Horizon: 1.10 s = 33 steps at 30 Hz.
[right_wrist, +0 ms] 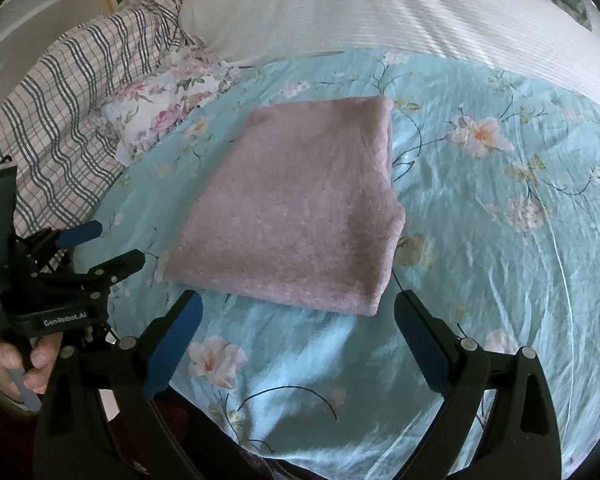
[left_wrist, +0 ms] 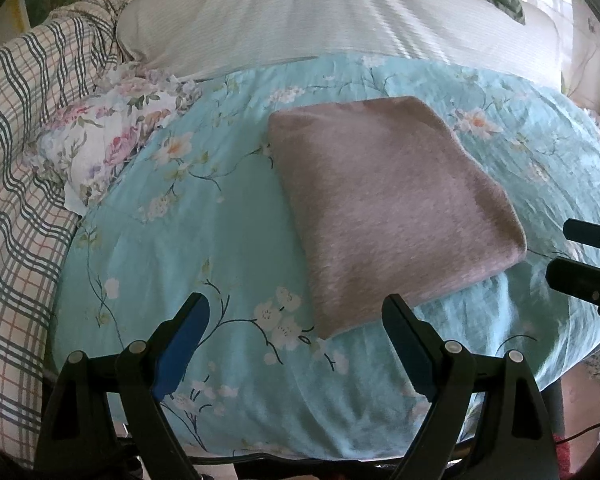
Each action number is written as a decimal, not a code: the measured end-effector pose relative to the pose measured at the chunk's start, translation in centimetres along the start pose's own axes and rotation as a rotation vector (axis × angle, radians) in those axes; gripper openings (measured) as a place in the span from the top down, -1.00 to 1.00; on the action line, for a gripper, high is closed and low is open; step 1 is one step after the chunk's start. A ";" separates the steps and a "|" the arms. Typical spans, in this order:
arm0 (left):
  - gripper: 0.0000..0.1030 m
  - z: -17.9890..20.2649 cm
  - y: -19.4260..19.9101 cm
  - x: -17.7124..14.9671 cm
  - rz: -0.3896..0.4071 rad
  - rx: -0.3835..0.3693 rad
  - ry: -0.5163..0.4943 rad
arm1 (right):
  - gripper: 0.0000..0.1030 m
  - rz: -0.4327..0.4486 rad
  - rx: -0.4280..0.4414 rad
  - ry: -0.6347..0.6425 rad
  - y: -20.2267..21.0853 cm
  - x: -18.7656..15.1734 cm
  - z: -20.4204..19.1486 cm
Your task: Fold small clothes
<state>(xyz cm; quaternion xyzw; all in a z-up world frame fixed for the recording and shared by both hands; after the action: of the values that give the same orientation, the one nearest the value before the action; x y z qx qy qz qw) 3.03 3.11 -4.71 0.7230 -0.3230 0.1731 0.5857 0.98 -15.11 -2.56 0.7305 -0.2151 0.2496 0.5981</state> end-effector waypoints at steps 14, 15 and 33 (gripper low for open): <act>-0.72 -0.1 0.5 0.1 0.020 0.000 0.003 | -0.91 0.018 0.007 -0.006 0.3 0.2 -0.2; -0.72 -0.1 0.5 0.1 0.021 0.000 0.003 | -0.91 0.017 0.009 -0.005 0.2 0.3 -0.2; -0.72 0.1 0.7 0.2 0.023 0.006 0.009 | -0.91 0.016 0.014 0.005 0.1 0.2 -0.9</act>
<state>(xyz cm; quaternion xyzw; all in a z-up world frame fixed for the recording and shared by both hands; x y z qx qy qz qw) 2.69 2.91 -4.11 0.7201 -0.3280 0.1842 0.5831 1.01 -14.28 -2.23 0.7324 -0.2176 0.2576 0.5916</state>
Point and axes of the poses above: each gripper's, at about its wrist camera, not at the fingertips, and y roughly against the way its jaws point, z to its right, x to its top, the point moved 4 cm from there along -y, roughly the way its jaws point, and after that the axes turned 5 degrees about x, right-handed, at the moved point
